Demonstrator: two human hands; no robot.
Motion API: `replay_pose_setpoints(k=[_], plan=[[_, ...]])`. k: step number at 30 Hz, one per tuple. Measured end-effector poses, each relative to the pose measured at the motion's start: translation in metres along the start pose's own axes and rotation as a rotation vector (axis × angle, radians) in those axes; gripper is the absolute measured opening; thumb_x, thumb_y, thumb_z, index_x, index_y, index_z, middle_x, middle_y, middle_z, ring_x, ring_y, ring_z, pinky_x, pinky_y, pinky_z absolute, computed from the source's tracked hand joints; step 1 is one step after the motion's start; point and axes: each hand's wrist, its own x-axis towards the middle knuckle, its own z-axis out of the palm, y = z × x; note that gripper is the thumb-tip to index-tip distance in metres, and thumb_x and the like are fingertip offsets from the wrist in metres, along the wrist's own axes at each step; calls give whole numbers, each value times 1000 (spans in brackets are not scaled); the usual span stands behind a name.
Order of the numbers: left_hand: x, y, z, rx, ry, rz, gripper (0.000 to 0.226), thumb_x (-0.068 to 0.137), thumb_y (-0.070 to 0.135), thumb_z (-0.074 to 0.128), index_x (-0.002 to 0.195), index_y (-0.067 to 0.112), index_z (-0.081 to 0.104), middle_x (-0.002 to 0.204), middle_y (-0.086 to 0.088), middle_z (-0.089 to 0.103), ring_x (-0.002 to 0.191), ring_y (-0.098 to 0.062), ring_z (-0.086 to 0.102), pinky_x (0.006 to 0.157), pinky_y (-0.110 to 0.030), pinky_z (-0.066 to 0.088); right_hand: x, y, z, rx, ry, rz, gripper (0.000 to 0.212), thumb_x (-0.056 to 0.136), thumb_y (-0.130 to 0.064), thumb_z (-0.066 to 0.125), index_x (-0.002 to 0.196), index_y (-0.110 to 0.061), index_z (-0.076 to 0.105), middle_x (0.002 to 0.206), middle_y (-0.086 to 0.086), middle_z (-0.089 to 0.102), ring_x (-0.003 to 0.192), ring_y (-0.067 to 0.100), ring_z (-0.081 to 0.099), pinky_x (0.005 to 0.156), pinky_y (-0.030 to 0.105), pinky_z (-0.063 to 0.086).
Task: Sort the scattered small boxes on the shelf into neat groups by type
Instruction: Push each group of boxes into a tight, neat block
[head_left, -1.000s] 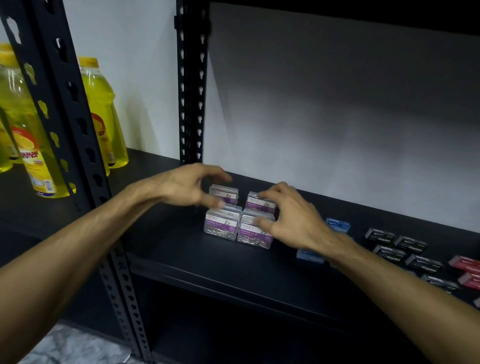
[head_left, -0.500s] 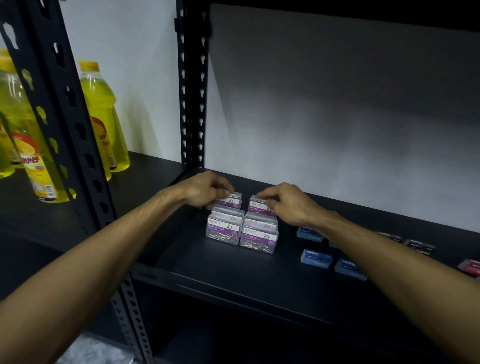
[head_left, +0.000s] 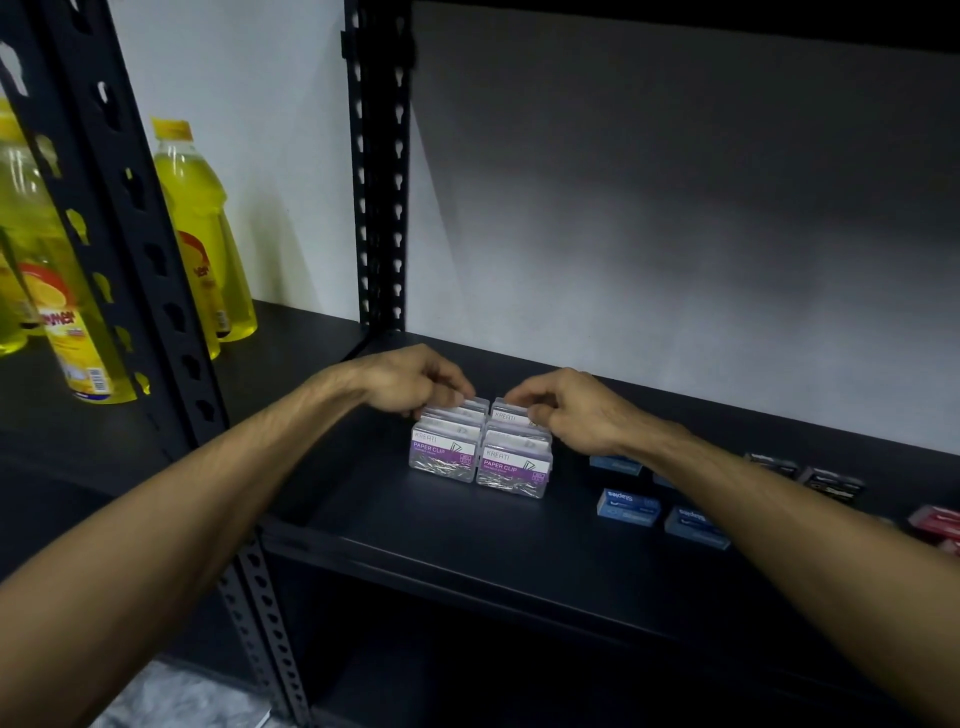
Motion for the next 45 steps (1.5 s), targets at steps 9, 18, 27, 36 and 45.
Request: replay_pose_setpoints(k=[9,18,27,36,45], plan=[[-3,-1,1,-14,-1,0,22,99,24,56,118,25,68,103,-6,73,77,-12,59,60,-22,48,-3,-1,1,-4,-22,7,32,100,-13,50,126,-25,64,124,-5,66,112,9,60,97,33,51],[-17,10,-3,119,-69,-65,89,70,73,66,146,36,38,136,10,53,113,-21,62,94,-45,55,-14,-14,-2,-67,-71,25,66,88,-56,61,146,-31,43,150,-7,43,130,11,45,106,31,37],[-20,15,6,213,-123,-72,101,68,23,89,150,21,30,134,8,52,117,-11,53,99,-24,43,-14,-18,10,-296,-122,-29,95,69,-43,84,148,-25,34,131,-2,48,116,16,51,98,35,46],[-19,18,4,228,-121,-72,99,68,23,89,149,22,33,130,8,55,116,-12,55,100,-27,44,-12,-17,10,-300,-104,-36,93,69,-43,84,147,-26,36,126,-2,49,110,15,51,92,32,47],[-33,36,-4,312,-53,-90,115,69,63,76,157,28,10,163,4,18,146,-18,28,114,-30,25,-24,-16,-3,-283,-68,-29,98,75,-56,75,154,-26,24,153,-1,32,135,17,37,108,33,36]])
